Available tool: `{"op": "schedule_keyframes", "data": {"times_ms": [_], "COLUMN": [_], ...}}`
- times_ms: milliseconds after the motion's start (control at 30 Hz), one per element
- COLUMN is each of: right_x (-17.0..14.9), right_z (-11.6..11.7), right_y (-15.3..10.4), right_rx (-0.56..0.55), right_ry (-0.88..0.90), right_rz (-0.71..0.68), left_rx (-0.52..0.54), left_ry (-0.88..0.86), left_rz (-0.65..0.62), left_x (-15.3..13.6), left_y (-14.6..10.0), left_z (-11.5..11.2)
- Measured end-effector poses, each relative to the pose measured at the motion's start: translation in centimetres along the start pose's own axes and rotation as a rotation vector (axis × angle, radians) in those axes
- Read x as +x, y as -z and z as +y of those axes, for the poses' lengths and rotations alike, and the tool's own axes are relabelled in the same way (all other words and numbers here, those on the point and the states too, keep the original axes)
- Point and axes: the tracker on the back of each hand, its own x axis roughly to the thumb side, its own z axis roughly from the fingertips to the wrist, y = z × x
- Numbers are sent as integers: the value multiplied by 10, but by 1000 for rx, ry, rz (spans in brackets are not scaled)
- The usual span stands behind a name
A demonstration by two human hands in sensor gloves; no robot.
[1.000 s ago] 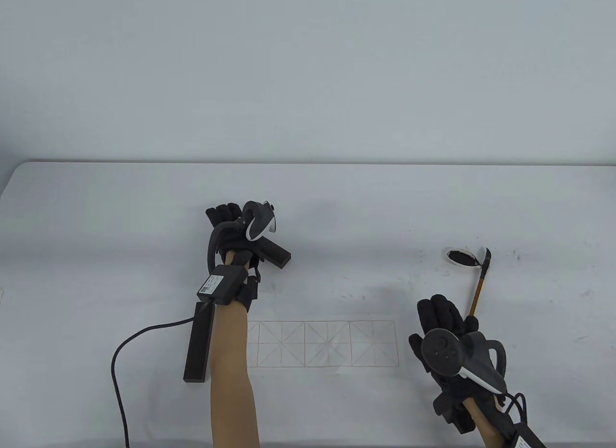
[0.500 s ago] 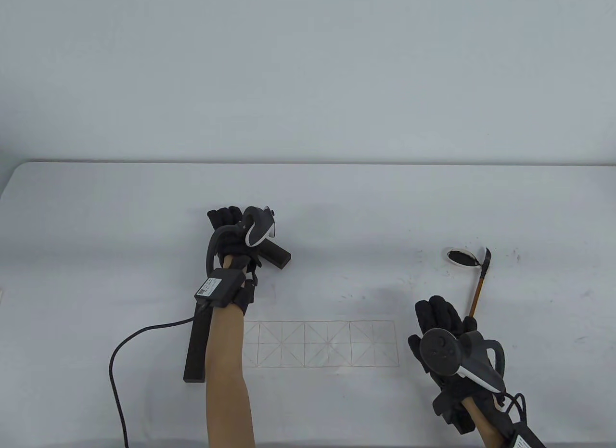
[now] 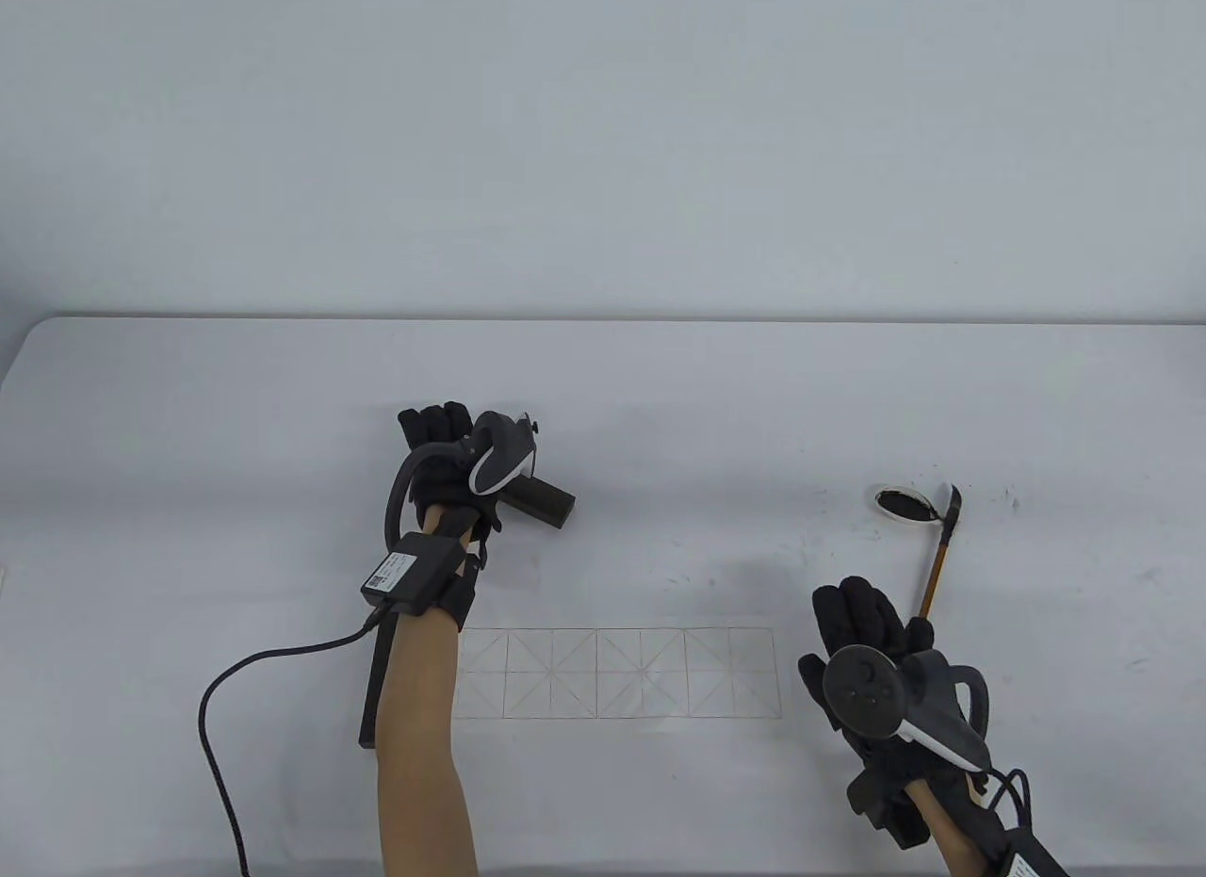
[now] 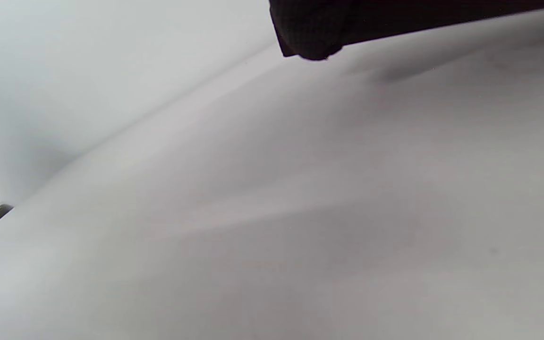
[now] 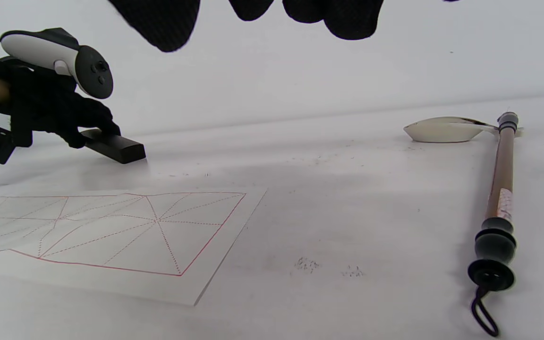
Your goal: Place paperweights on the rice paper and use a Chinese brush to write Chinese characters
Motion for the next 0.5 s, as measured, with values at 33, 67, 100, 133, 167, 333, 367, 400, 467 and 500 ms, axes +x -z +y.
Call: {"op": "schedule_keyframes", "data": {"times_ms": [33,67,100,133,167,333,367,400,467,500], "right_x": [0,0,0,0,0,3,5,8,14,19], "right_z": [0,0,0,-1,-1,-11,-17,-21,-30,-35], "right_y": [0,0,0,0,0,-3,-3,-4,-5,-6], "right_rx": [-2,-3,-5,-12,-14,-101,-146,-172,-199,-210], "right_ry": [1,1,1,-1,-2,-38,-28,-21,1,-1], "right_rz": [0,-1,-1,-2,-1,23,25,23,3,-14], "left_rx": [14,27,51,73,86,261,297,316,351,374], "left_ry": [0,-4,-17,-34,-44,-33,-30,-32,-47,-62], "left_rz": [-25,-46,-79,-116,-134,-228,-236,-246,-282,-303], "left_x": [-4,-7,-10,-13,-14,-23,-24,-26,-28,-31], "left_y": [-7,-11,-18,-25,-29,-61,-70,-76,-90,-99], "left_z": [1,2,4,5,5,7,6,5,4,5]}}
